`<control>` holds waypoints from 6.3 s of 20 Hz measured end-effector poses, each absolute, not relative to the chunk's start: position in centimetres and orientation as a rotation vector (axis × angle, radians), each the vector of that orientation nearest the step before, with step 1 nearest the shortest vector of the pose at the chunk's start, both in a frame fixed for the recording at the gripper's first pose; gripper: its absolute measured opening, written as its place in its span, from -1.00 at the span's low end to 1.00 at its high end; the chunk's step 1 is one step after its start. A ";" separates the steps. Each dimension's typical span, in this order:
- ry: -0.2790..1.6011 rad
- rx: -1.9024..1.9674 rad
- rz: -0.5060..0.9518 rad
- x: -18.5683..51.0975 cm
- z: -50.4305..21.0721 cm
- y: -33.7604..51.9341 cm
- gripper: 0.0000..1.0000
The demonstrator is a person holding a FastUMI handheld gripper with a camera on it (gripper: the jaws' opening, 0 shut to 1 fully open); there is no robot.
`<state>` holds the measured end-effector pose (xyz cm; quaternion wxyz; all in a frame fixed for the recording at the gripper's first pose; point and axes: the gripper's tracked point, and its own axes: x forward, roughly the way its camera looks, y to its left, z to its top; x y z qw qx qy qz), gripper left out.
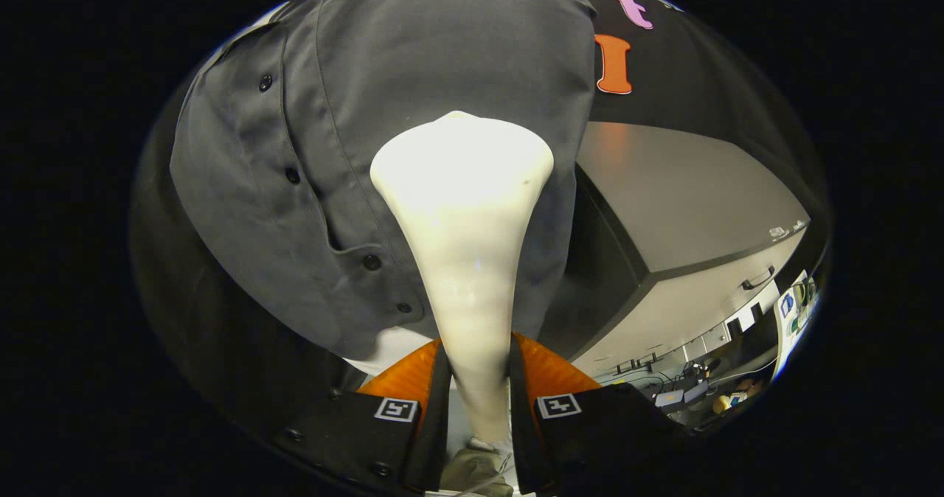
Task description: Iron the clothes twice with a garment steamer, once on the left side and once on the right side.
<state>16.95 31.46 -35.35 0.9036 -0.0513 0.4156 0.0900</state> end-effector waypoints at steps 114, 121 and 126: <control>0.835 -0.119 0.222 9.2 -35.5 52.7 -0.10; 0.916 -0.133 0.202 7.8 -40.0 51.5 -0.10; 0.966 -0.135 0.184 6.8 -42.6 50.5 -0.10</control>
